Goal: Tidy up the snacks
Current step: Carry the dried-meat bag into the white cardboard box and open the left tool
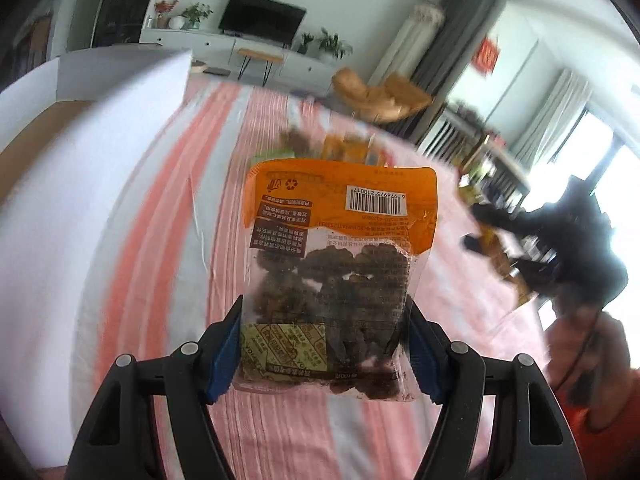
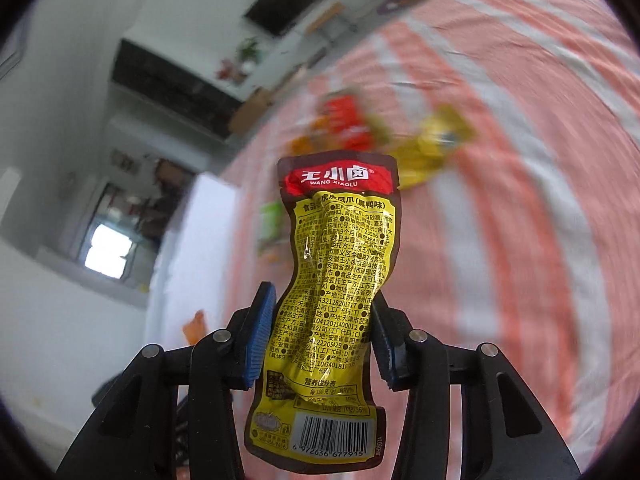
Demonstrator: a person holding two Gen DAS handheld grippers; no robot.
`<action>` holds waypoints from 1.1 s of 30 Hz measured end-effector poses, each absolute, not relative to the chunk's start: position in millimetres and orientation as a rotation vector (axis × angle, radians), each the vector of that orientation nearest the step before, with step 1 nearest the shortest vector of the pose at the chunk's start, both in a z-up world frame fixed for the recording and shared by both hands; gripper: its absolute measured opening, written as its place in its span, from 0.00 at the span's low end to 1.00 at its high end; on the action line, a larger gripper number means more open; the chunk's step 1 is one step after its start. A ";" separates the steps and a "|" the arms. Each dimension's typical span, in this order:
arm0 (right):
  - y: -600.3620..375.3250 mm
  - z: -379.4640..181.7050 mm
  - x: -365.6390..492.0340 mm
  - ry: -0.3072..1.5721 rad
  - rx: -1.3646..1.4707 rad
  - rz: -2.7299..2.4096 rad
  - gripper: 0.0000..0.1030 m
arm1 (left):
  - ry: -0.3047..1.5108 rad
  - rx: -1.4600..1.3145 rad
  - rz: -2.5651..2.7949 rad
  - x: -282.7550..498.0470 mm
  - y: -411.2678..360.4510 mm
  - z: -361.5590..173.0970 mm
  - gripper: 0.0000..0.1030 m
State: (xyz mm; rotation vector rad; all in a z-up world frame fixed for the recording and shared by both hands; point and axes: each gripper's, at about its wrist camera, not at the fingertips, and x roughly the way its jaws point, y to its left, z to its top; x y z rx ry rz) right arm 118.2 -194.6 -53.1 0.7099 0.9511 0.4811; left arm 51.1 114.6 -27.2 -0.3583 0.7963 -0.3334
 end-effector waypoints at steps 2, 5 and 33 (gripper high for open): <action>-167.6 -26.9 123.1 0.933 0.689 0.564 0.46 | 0.731 -0.385 -0.302 42.9 140.1 1.8 0.68; -91.3 20.3 127.4 0.904 0.622 0.754 0.47 | 0.655 -0.386 -0.173 30.1 194.5 38.4 0.68; -173.9 -90.8 122.9 0.890 -0.039 0.201 0.93 | 0.719 -0.173 -0.107 23.7 156.9 32.5 0.98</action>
